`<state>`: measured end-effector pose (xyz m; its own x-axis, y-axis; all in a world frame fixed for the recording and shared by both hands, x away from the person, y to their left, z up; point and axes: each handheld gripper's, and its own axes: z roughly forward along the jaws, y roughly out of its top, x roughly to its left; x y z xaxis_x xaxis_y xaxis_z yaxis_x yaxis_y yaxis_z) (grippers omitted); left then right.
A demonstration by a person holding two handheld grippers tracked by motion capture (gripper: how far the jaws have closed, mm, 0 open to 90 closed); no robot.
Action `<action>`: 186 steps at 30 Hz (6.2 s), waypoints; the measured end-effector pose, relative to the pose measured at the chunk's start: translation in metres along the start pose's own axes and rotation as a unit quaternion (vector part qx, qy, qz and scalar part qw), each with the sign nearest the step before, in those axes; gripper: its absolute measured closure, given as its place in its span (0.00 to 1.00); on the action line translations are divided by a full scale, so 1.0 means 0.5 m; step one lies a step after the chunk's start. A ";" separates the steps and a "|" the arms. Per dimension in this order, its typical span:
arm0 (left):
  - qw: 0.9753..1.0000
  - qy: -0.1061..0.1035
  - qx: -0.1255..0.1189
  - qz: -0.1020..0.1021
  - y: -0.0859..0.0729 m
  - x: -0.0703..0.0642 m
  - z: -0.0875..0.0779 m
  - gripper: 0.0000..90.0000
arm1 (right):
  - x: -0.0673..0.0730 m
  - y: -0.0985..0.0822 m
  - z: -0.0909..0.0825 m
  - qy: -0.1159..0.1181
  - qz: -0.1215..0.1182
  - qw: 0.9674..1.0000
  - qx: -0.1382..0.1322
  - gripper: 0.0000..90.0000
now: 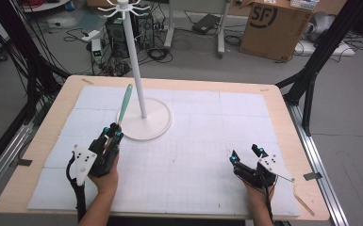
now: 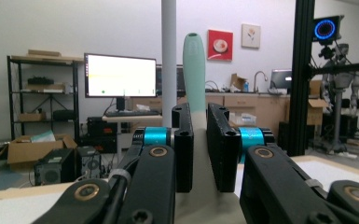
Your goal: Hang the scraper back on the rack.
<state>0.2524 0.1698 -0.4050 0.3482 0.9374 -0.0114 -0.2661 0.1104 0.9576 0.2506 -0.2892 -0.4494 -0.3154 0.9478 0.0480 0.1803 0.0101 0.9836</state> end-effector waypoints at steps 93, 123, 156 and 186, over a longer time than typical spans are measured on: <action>0.986 0.049 -0.143 0.068 0.180 -0.036 0.168 0.90 | 0.002 0.000 0.000 0.002 -0.003 1.000 0.003 0.22; 0.988 0.055 -0.124 0.076 0.177 -0.028 0.191 0.90 | 0.002 0.000 0.001 0.002 -0.004 1.000 0.001 0.22; 0.993 0.045 -0.082 0.075 0.161 -0.023 0.206 0.57 | 0.001 0.000 0.000 0.001 -0.005 1.000 0.001 0.22; 0.993 -0.001 0.112 0.049 0.058 0.004 0.082 0.32 | 0.001 0.000 -0.001 0.001 -0.003 1.000 0.000 0.22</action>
<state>0.2824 0.1611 -0.3654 0.3320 0.9395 0.0851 -0.0931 -0.0571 0.9940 0.2501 -0.2888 -0.4494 -0.3184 0.9470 0.0419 0.1777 0.0162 0.9839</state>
